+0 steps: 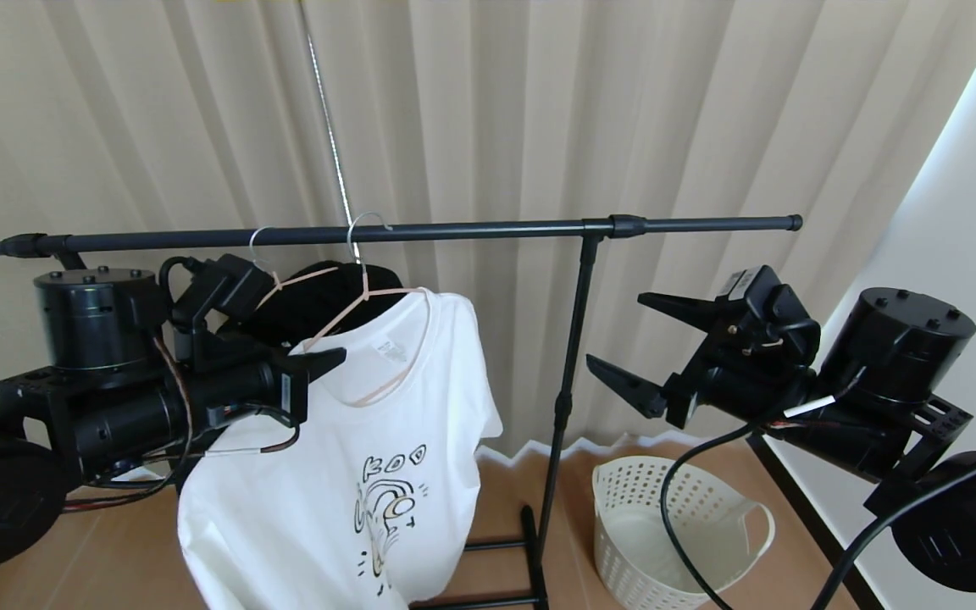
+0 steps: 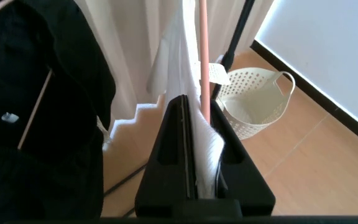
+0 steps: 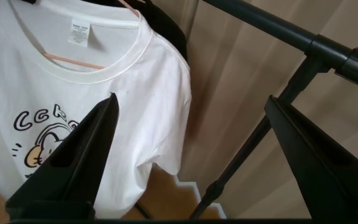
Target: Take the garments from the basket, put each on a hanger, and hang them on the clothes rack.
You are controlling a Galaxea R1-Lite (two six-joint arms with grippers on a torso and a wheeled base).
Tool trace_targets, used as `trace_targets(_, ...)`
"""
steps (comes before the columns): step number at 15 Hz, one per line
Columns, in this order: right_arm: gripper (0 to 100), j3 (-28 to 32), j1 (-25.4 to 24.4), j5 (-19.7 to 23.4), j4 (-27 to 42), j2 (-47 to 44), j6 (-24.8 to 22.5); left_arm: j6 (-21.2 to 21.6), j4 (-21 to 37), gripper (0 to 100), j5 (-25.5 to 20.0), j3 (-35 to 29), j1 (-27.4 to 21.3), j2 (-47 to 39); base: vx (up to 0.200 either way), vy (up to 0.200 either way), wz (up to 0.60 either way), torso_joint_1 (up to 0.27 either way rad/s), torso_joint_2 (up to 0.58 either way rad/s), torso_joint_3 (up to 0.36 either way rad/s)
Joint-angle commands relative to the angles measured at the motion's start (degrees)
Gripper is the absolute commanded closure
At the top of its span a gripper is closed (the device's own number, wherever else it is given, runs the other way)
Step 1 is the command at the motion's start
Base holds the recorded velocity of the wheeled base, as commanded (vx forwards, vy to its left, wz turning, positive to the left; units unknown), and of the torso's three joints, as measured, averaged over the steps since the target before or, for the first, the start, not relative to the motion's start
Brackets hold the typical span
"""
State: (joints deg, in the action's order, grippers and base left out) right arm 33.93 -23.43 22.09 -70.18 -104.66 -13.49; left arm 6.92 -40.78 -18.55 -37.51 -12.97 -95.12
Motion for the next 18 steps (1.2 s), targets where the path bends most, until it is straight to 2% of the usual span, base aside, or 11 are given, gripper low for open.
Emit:
trace_targets(1,0,0.00,0.05,0.06,-0.13,-0.20,-0.04,-0.07,-2.46,100,0.01,-0.19,0.23,-3.84,0.000,0.000,0.00,0.000,0.00,0.000)
trace_targets(4,0,0.00,0.14,0.06,-0.22,-0.02,-0.04,-2.88,-5.01,100,0.10,-1.07,-0.12,-4.90,0.000,0.000,0.00,0.000,0.00,0.000)
trace_targets(7,0,0.00,0.23,0.06,-0.22,0.15,-0.04,-5.52,-5.01,100,0.10,-3.10,-0.48,-5.95,0.000,0.000,0.00,0.000,0.00,0.000)
trace_targets(11,0,0.09,0.49,0.06,-0.22,0.24,-0.04,-5.69,-5.01,100,2.91,-6.08,-0.56,-9.20,0.000,0.000,0.00,0.000,0.00,0.000)
trace_targets(16,0,0.35,0.58,0.06,-0.22,-0.02,-0.04,-5.78,-5.10,100,3.44,-10.13,-0.56,-13.69,0.000,0.000,0.00,0.000,0.00,0.000)
trace_targets(18,0,0.44,0.67,0.06,-0.22,-0.20,-0.04,-7.10,-5.10,100,5.28,-13.38,-0.65,-15.88,0.000,0.000,0.00,0.000,0.00,0.000)
